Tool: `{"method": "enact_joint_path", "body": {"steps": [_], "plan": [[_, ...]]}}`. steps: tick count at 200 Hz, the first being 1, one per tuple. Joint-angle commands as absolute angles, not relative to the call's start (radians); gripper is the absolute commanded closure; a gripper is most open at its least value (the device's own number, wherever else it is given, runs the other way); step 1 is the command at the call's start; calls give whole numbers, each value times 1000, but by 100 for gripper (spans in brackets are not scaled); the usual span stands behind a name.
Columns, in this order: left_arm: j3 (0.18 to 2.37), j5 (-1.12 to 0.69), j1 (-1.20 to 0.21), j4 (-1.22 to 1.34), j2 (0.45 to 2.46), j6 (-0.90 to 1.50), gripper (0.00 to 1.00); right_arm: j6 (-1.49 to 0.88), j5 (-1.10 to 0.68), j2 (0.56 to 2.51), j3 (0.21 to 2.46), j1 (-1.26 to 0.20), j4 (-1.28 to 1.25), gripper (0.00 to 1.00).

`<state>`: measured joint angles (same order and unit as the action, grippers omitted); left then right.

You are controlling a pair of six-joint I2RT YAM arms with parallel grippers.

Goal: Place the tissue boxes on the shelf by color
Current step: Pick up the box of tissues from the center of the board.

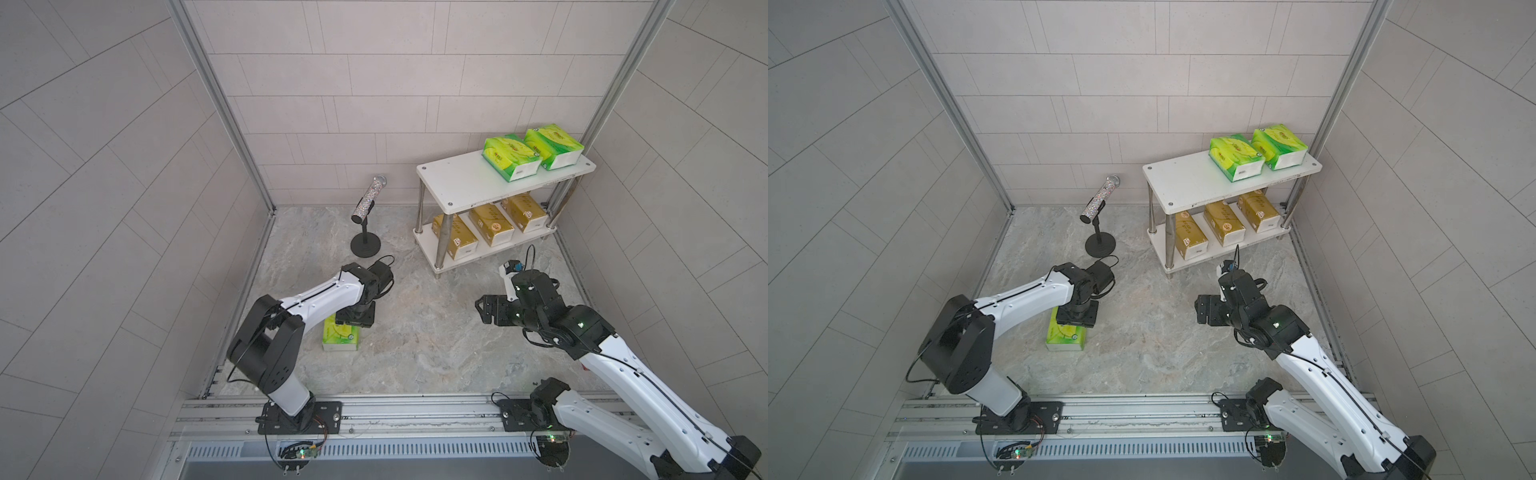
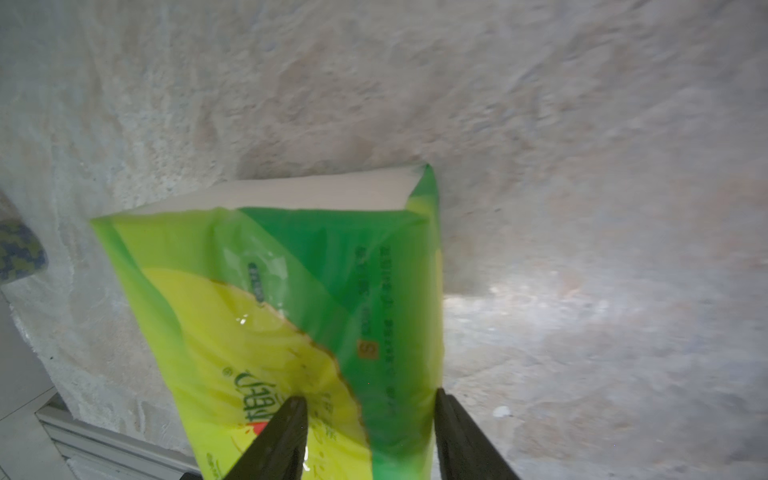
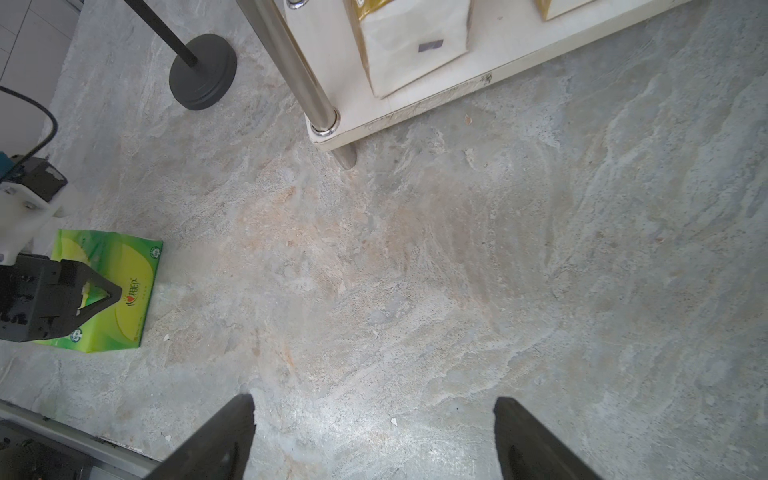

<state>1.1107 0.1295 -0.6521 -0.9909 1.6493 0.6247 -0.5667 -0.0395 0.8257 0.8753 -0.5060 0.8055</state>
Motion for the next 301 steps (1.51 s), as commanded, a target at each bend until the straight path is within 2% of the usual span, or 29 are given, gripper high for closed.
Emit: {"method": "enact_joint_path", "body": {"steps": [1, 52, 87, 114, 149, 177, 197, 244, 273, 301], "plan": [[1184, -16, -730, -874, 1708, 706, 42, -548, -1, 798, 863, -511, 820, 6], [1398, -142, -773, -879, 1719, 757, 35, -510, 14, 814, 862, -508, 821, 5], [1448, -53, -694, -1008, 1601, 679, 26, -493, -29, 860, 875, -512, 776, 7], [1298, -41, -542, -992, 1452, 618, 17, -447, -59, 855, 861, -566, 701, 7], [972, -218, -334, -734, 1277, 596, 9, -370, -43, 878, 846, -700, 615, 6], [790, -397, -281, -476, 1243, 601, 8, -313, 18, 947, 845, -838, 564, 6], [736, -450, -279, -375, 1258, 605, 7, -307, 49, 998, 841, -902, 523, 6], [659, -451, -281, -251, 1295, 652, 10, -335, 38, 1070, 837, -932, 449, 7], [653, -422, -282, -247, 1334, 671, 17, -271, -3, 1096, 848, -947, 447, 9], [683, -362, -290, -317, 1332, 704, 32, -215, -33, 1108, 842, -970, 414, 9]]}}
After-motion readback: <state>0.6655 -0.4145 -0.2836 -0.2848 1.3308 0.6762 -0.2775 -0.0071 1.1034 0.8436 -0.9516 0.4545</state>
